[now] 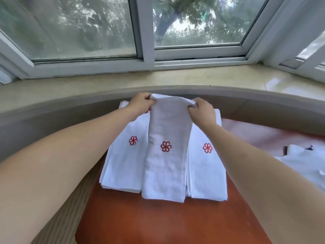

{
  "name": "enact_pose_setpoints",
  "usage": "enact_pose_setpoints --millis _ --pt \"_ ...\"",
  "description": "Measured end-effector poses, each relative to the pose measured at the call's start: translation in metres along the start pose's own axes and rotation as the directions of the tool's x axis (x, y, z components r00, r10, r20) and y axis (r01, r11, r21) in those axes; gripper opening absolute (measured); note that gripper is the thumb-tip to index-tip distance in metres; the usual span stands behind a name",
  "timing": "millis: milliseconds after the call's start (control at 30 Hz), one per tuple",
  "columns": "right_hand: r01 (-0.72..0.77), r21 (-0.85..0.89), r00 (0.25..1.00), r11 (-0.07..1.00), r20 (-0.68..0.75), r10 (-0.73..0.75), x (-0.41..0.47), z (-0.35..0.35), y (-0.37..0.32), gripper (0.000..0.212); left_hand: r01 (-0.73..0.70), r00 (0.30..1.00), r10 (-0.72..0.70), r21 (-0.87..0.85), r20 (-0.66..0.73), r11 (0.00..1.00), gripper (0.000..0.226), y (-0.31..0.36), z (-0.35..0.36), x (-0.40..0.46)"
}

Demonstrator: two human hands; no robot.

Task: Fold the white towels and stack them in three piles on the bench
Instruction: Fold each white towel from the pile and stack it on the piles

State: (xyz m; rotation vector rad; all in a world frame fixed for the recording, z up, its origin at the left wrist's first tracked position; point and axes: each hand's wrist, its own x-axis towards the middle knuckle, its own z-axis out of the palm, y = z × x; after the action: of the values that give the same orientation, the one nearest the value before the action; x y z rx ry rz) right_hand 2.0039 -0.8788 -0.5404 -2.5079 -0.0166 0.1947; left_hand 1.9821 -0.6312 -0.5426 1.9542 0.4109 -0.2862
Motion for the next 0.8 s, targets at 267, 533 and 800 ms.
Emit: enact_pose_setpoints --millis 267,533,800 --pt "-0.104 -0.019 0.994 0.994 0.024 0.105 0.076 0.086 0.038 0.014 0.081 0.996 -0.083 0.066 0.037 0.995 0.014 -0.066 0.025 0.11" --pt "-0.224 -0.048 0.973 0.973 0.04 0.226 0.11 0.134 0.062 0.011 -0.003 0.999 0.015 0.319 -0.037 0.948 0.016 -0.105 0.049 0.147" --pt "-0.275 -0.052 0.961 0.96 -0.011 0.275 0.122 0.15 0.069 0.02 -0.036 0.988 0.085 0.34 -0.129 0.94 0.028 -0.114 0.066 0.157"
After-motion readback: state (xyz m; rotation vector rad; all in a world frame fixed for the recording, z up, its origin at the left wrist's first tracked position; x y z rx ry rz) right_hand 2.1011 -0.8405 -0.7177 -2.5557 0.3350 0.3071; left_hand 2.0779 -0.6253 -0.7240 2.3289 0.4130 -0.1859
